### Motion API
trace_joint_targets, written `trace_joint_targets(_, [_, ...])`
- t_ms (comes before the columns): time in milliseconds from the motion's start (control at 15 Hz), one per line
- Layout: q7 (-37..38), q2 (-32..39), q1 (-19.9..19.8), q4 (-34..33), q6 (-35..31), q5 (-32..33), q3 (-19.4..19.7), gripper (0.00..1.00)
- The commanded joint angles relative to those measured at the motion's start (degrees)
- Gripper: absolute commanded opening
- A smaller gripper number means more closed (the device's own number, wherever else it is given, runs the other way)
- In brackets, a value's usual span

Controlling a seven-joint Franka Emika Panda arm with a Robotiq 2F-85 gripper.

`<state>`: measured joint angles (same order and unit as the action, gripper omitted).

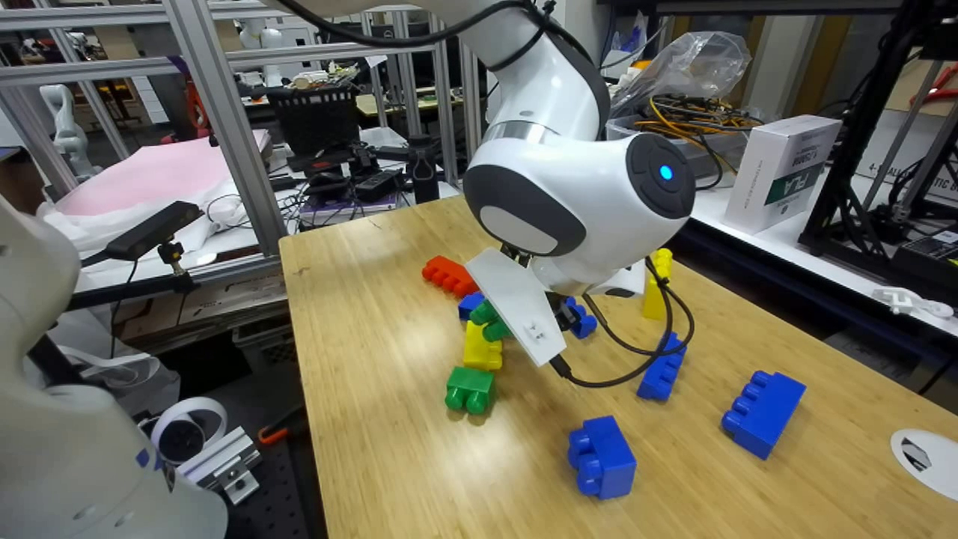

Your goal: Separate the blue and green building blocks that are stacked together

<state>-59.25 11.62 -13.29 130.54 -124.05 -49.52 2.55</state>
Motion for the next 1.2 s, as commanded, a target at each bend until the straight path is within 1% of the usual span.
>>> trace_joint_targets(0, [-0.3,0.1,2.0,0.3,-4.0,1.1,1.1,0.45])
trace_joint_targets(200, [-0.4,0.7,2.7,0.3,-8.0,1.4,0.8,0.45])
trace_joint_targets(467, [-0.9,2.9,2.6,-0.6,-11.2,-0.2,0.5,0.45])
trace_joint_targets(667, [-1.5,5.1,1.7,-1.9,-12.1,-2.0,0.3,0.45])
trace_joint_targets(1133, [-1.7,9.4,1.0,-7.6,-10.4,-4.6,-0.6,0.45])
